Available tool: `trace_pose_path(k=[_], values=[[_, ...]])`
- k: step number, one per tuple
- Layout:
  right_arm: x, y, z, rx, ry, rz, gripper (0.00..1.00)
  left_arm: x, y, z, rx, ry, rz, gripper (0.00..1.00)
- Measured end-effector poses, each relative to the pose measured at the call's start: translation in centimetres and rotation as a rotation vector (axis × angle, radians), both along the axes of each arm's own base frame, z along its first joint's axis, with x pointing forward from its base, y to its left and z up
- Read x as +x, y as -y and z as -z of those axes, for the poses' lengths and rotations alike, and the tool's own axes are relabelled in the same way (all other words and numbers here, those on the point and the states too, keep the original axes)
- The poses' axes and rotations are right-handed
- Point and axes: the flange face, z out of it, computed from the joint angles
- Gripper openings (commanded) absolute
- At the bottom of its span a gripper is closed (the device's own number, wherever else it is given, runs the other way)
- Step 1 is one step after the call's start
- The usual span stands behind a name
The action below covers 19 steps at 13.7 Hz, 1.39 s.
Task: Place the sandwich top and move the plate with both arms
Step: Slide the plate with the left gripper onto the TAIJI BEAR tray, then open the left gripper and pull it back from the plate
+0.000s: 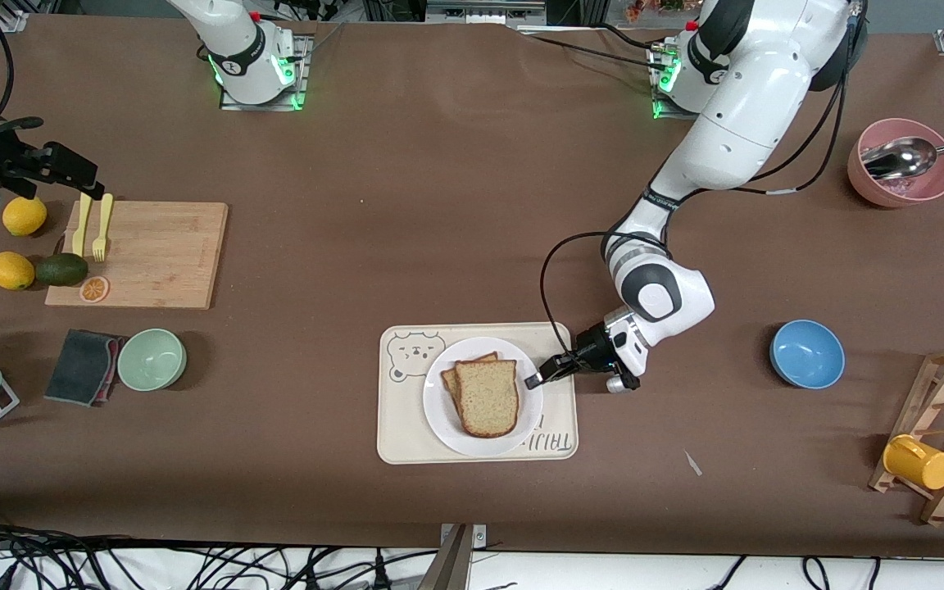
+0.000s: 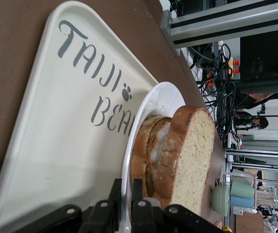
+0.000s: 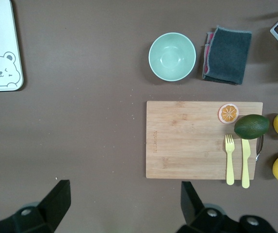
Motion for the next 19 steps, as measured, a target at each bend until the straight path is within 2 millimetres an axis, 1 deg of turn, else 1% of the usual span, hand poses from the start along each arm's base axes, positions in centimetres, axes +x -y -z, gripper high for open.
trace_pose_path(k=[3,4,5,7,9,11,12,13,14,16,19], values=[[0.0,0.0,0.0,0.0,0.0,0.0,1.0,0.4,-0.1,-0.3,-0.002,0.008,-0.004,0.58],[0.0,0.0,0.0,0.0,0.0,0.0,1.0,0.6,-0.3,-0.5,0.001,0.015,-0.003,0.62],[0.0,0.0,0.0,0.0,0.0,0.0,1.0,0.9,-0.5,-0.8,0.008,0.019,0.004,0.67],[0.0,0.0,0.0,0.0,0.0,0.0,1.0,1.6,-1.2,-1.4,0.021,-0.001,0.011,0.7],[0.0,0.0,0.0,0.0,0.0,0.0,1.0,2.4,-1.8,-2.6,0.032,-0.025,0.016,0.71],[0.0,0.0,0.0,0.0,0.0,0.0,1.0,3.1,-2.0,-4.4,0.039,-0.056,0.021,0.76],[0.0,0.0,0.0,0.0,0.0,0.0,1.0,3.5,-2.1,-5.6,0.044,-0.071,0.027,0.82],[0.0,0.0,0.0,0.0,0.0,0.0,1.0,3.9,-2.3,-7.0,0.054,-0.077,0.036,0.94],[0.0,0.0,0.0,0.0,0.0,0.0,1.0,4.3,-2.7,-8.4,0.067,-0.073,0.045,1.0],[0.0,0.0,0.0,0.0,0.0,0.0,1.0,4.8,-4.1,-11.1,0.107,-0.054,0.068,1.0],[0.0,0.0,0.0,0.0,0.0,0.0,1.0,4.7,-7.8,-14.6,0.196,-0.034,0.128,1.0]])
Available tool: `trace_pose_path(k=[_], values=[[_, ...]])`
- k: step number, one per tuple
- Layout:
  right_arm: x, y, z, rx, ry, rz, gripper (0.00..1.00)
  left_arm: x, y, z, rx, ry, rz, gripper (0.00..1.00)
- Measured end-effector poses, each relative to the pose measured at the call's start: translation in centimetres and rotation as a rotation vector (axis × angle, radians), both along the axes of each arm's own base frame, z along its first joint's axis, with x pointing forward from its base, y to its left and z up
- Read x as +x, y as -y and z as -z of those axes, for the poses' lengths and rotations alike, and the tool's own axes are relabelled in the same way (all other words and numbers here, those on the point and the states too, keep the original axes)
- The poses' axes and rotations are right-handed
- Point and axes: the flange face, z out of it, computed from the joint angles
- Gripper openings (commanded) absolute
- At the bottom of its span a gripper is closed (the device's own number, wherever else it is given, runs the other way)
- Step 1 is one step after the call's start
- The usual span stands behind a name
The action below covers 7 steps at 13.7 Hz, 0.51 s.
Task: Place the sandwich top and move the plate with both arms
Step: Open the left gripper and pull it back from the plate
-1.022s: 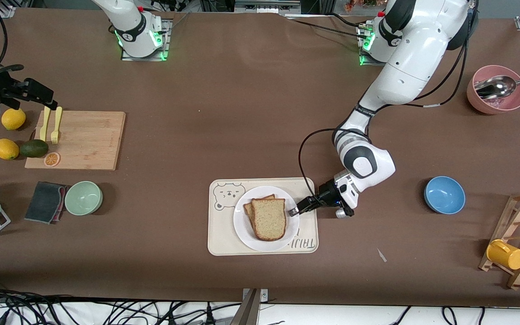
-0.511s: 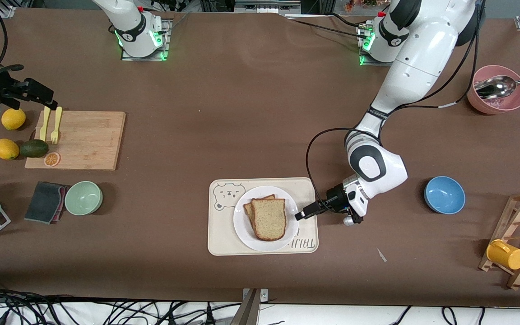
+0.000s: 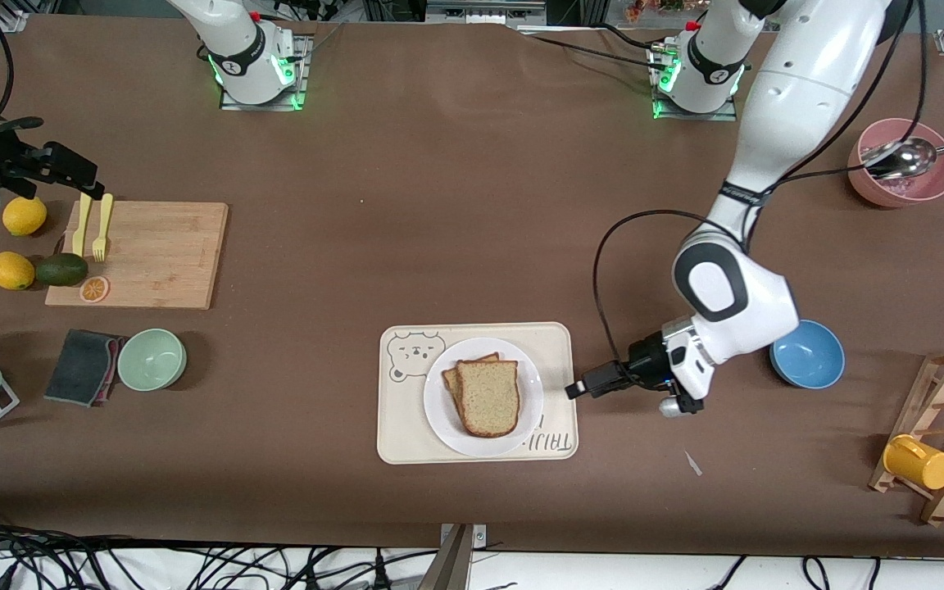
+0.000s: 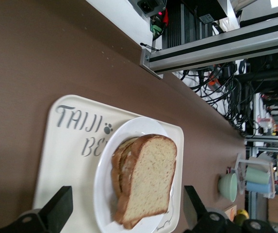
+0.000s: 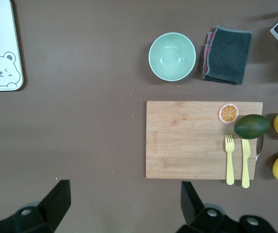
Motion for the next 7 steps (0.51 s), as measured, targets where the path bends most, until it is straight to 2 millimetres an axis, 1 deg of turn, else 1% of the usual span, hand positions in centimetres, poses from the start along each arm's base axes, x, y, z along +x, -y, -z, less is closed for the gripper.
trace_pose_path(k=[4,6,7], values=[[0.0,0.0,0.0,0.0,0.0,0.0,1.0,-0.5,-5.0,-5.4,0.228,-0.049,0.118,1.0],[0.0,0.0,0.0,0.0,0.0,0.0,1.0,-0.8,-7.3,-7.3,0.353,-0.069,0.168,1.0],[0.0,0.0,0.0,0.0,0.0,0.0,1.0,-1.0,-8.1,-8.2,0.402,-0.078,0.182,1.0]])
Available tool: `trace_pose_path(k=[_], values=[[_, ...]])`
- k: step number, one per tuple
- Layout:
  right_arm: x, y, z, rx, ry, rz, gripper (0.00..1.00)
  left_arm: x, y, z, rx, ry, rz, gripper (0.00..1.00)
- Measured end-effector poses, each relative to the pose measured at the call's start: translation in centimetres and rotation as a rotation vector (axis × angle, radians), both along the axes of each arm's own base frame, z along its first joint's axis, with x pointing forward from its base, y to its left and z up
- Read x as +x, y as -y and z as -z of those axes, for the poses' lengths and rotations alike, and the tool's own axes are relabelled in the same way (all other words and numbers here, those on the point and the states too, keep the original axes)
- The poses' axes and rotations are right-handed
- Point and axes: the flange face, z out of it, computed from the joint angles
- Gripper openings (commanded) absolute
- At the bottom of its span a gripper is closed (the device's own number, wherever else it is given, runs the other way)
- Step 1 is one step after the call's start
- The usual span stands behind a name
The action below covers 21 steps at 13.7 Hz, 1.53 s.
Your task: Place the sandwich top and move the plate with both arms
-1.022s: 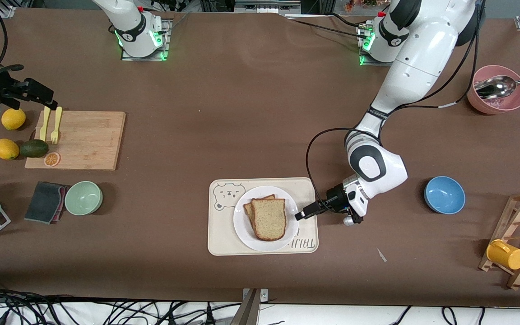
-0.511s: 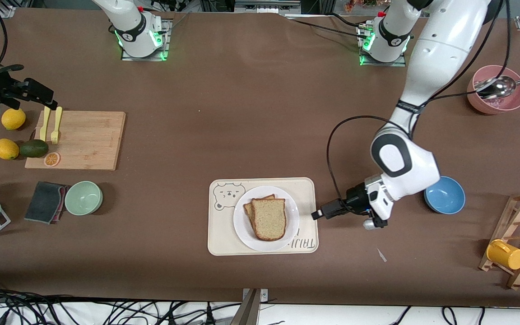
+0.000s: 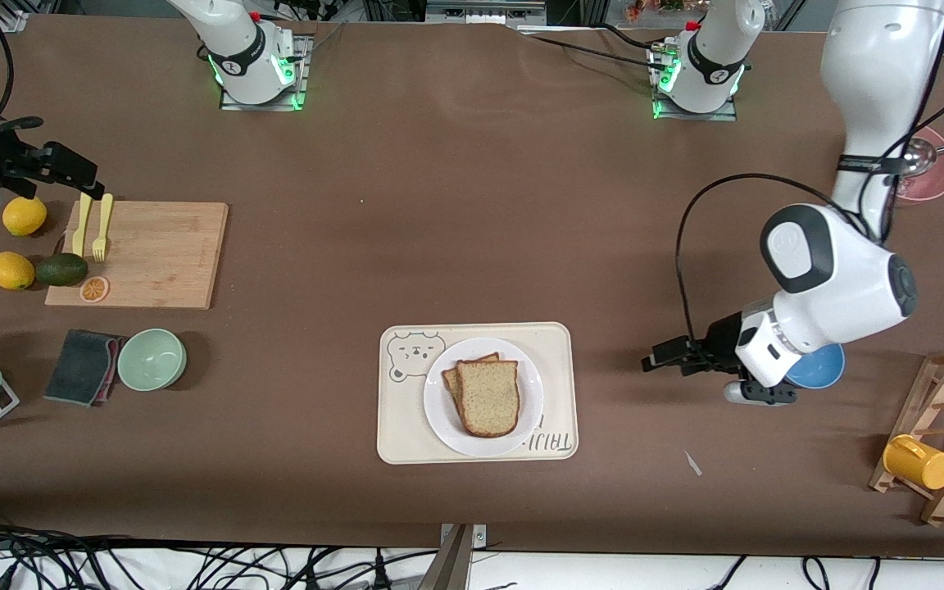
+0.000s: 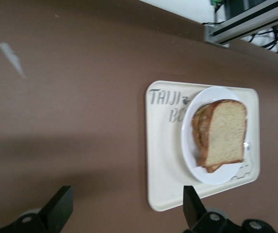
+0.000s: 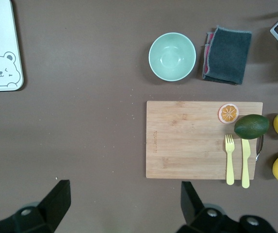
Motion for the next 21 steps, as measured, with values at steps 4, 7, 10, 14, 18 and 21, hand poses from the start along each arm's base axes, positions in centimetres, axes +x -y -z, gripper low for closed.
trace_pose_path(k=[4,7,10,14,18,21], values=[[0.0,0.0,0.0,0.0,0.0,0.0,1.0,-1.3,-3.1,-5.3,0.227,-0.027,0.029,1.0],[0.0,0.0,0.0,0.0,0.0,0.0,1.0,-3.2,-5.2,-10.9,0.317,-0.038,0.032,1.0],[0.0,0.0,0.0,0.0,0.0,0.0,1.0,-5.7,-6.7,-16.2,0.381,-0.056,0.004,1.0],[0.0,0.0,0.0,0.0,0.0,0.0,1.0,-9.5,-8.0,-22.9,0.406,-0.094,-0.005,1.0],[0.0,0.0,0.0,0.0,0.0,0.0,1.0,-10.8,-8.2,-25.9,0.413,-0.099,-0.008,1.0],[0.0,0.0,0.0,-0.001,0.0,-0.001,1.0,-10.9,-8.6,-26.2,0.413,-0.107,-0.012,1.0]])
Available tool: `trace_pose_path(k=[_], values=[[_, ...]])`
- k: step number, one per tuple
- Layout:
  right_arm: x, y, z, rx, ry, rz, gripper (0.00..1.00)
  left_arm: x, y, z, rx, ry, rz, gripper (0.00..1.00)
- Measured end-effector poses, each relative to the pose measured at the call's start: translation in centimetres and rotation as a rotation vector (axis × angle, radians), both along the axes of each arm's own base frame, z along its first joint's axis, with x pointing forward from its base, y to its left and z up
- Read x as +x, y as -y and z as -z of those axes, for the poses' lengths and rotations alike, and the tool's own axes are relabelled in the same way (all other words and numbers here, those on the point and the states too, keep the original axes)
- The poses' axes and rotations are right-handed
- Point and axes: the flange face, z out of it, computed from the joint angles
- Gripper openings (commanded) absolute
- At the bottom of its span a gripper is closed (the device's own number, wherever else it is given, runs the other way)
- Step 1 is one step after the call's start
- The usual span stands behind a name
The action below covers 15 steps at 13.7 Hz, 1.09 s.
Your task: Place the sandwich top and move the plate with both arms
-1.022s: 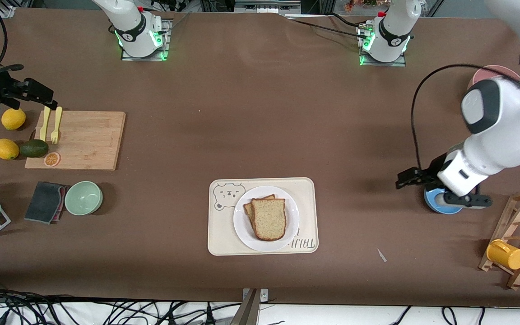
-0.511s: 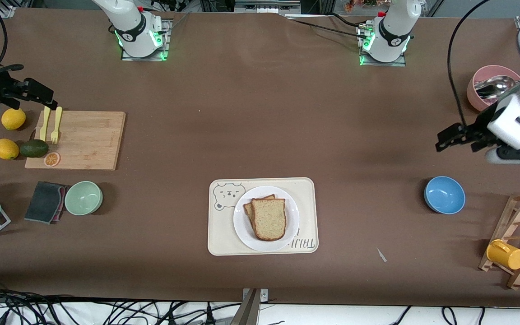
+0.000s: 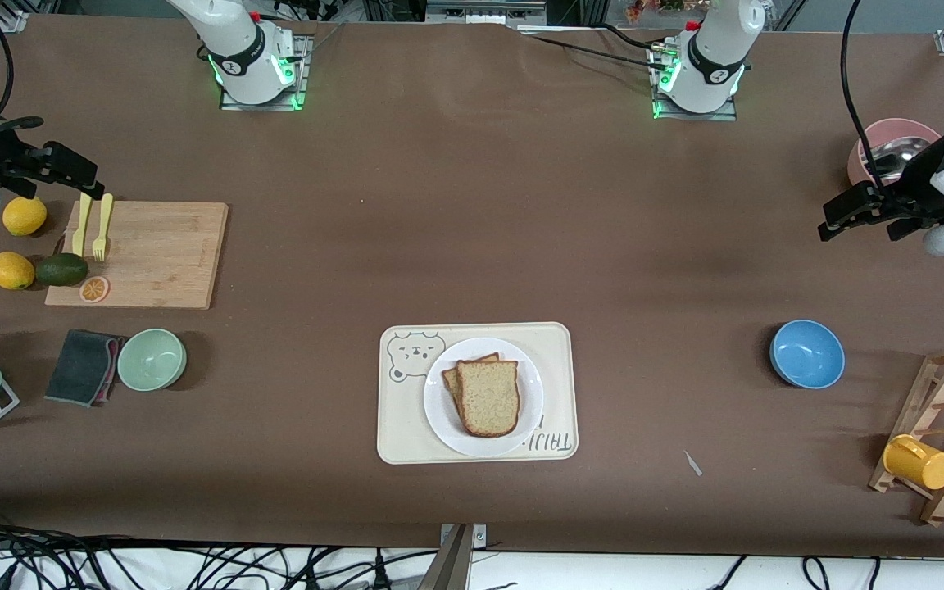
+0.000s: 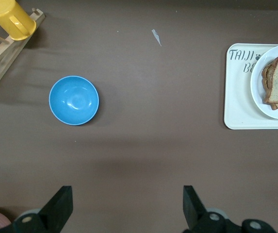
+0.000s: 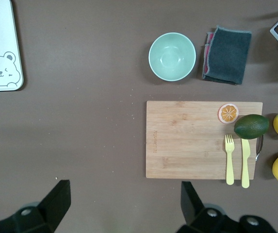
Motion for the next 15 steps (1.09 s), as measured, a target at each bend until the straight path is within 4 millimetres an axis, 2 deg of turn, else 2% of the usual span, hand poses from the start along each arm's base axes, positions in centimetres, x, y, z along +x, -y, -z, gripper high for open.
trace_pose_path(k=[12,15], values=[[-0.01,0.11,0.0,-0.003,-0.001,0.001,1.0,-0.26,0.41,-0.21,0.0,-0.006,-0.006,1.0],[-0.06,0.13,0.04,-0.004,-0.005,0.001,1.0,-0.45,-0.03,-0.36,0.055,-0.008,-0.002,1.0]])
